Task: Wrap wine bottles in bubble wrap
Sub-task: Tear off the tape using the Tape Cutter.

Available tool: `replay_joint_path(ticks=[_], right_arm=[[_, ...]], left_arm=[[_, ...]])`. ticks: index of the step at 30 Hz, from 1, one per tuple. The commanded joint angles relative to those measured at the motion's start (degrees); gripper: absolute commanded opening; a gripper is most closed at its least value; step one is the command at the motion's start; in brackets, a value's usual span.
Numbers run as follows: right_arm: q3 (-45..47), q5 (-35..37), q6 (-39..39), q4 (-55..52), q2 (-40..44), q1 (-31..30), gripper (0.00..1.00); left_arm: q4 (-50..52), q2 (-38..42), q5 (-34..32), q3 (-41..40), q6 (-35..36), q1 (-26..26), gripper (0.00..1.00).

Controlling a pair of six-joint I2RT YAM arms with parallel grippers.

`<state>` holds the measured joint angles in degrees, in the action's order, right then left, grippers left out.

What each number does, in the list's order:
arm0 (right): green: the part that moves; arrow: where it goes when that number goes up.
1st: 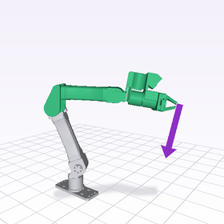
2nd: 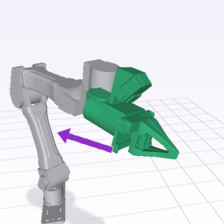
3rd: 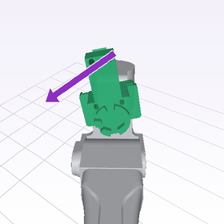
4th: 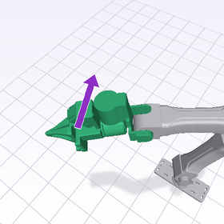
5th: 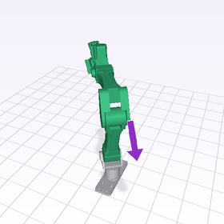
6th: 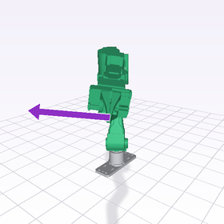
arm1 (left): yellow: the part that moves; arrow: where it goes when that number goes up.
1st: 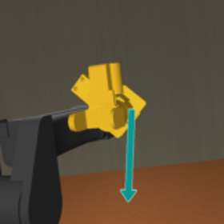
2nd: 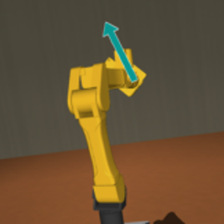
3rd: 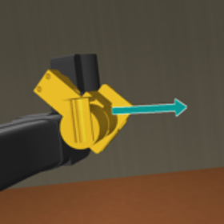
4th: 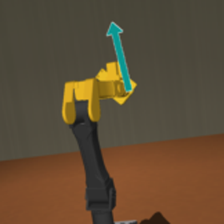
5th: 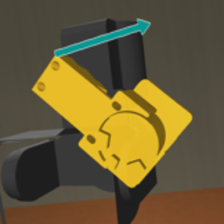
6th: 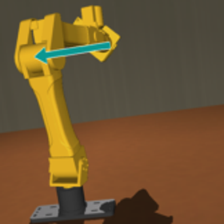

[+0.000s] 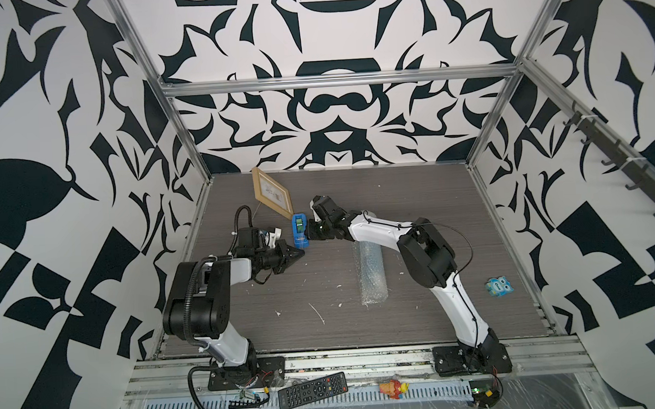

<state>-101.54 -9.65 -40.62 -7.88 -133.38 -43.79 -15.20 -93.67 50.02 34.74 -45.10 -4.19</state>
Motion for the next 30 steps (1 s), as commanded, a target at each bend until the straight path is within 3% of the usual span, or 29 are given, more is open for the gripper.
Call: replay_joint_path(ticks=[1, 11, 30], right_arm=[[2.4, 3.6, -0.8, -3.2, -2.1, -0.2, 0.15], [2.9, 3.6, -0.9, -2.6, -1.6, -0.4, 0.14], [1.6, 3.7, -0.6, -3.5, -3.3, -0.8, 0.14]], left_arm=[[2.1, 0.9, 0.8, -1.5, 0.8, -0.4, 0.00], [1.0, -3.0, 0.8, -1.6, 1.5, -0.6, 0.00], [3.0, 4.4, -0.1, -4.2, -0.4, -2.4, 0.00]])
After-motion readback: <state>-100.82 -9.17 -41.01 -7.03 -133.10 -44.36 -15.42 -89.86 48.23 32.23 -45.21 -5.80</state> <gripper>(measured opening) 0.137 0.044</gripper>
